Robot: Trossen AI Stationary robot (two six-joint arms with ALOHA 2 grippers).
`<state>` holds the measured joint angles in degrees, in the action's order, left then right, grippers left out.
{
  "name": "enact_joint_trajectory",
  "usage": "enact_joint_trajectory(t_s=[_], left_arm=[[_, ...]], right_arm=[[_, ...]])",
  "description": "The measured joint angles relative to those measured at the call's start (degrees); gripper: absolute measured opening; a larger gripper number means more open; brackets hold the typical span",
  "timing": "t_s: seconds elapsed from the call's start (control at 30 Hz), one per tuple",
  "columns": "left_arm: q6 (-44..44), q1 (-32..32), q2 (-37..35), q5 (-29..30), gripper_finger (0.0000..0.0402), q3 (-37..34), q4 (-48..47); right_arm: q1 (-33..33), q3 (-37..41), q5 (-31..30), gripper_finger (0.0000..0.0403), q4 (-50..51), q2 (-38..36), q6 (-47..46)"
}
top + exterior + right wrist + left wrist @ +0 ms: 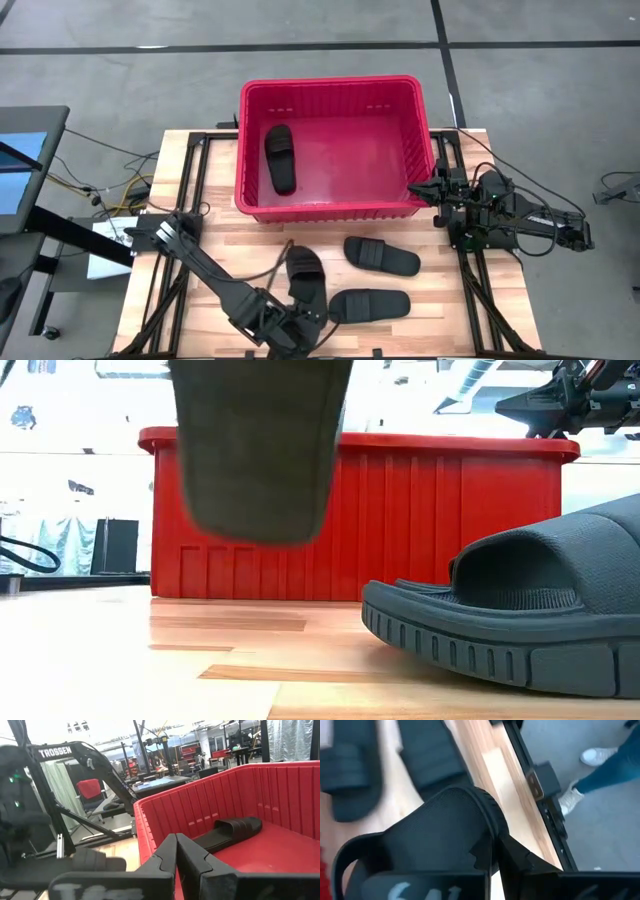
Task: Pick and place slides into bin
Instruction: Put the black slipper into the bin
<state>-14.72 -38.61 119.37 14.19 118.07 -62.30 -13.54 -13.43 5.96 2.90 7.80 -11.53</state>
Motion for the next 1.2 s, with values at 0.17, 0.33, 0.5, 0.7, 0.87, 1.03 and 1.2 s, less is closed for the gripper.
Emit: enact_joint_trajectory(t_s=[0.17, 0.33, 0.5, 0.7, 0.87, 1.03, 1.2], left_arm=[[0.85, 0.00, -0.04, 3.02, 0.0000, 8.65, -4.85], [3.78, -0.02, -0.19, 5.48, 0.0000, 17.03, -7.61], [6.01, -0.02, -4.32, 7.78, 0.0000, 16.05, -4.23], [8.35, -0.02, -7.62, 12.68, 0.0000, 16.80, -4.03], [11.16, -0.02, -10.27, 18.17, 0.0000, 16.82, -4.01], [15.30, 0.43, -11.46, 22.56, 0.0000, 16.82, -4.32], [18.57, 2.56, -11.62, 26.26, 0.0000, 16.82, -6.33]], right_arm=[[0.00, 0.00, 0.00, 0.0000, 0.00, -0.01, 0.00], [-0.01, 0.00, 0.00, 0.0000, 0.00, -0.01, 0.00], [-0.02, 0.00, 0.00, 0.0000, 0.00, -0.01, 0.00], [-0.02, 0.00, 0.01, 0.0000, 0.00, -0.01, 0.00], [-0.02, 0.00, 0.01, 0.0000, 0.01, -0.01, -0.01], [-0.02, 0.00, 0.00, 0.0000, 0.00, -0.01, 0.00], [-0.02, 0.00, 0.02, 0.0000, 0.00, -0.01, 0.00]])
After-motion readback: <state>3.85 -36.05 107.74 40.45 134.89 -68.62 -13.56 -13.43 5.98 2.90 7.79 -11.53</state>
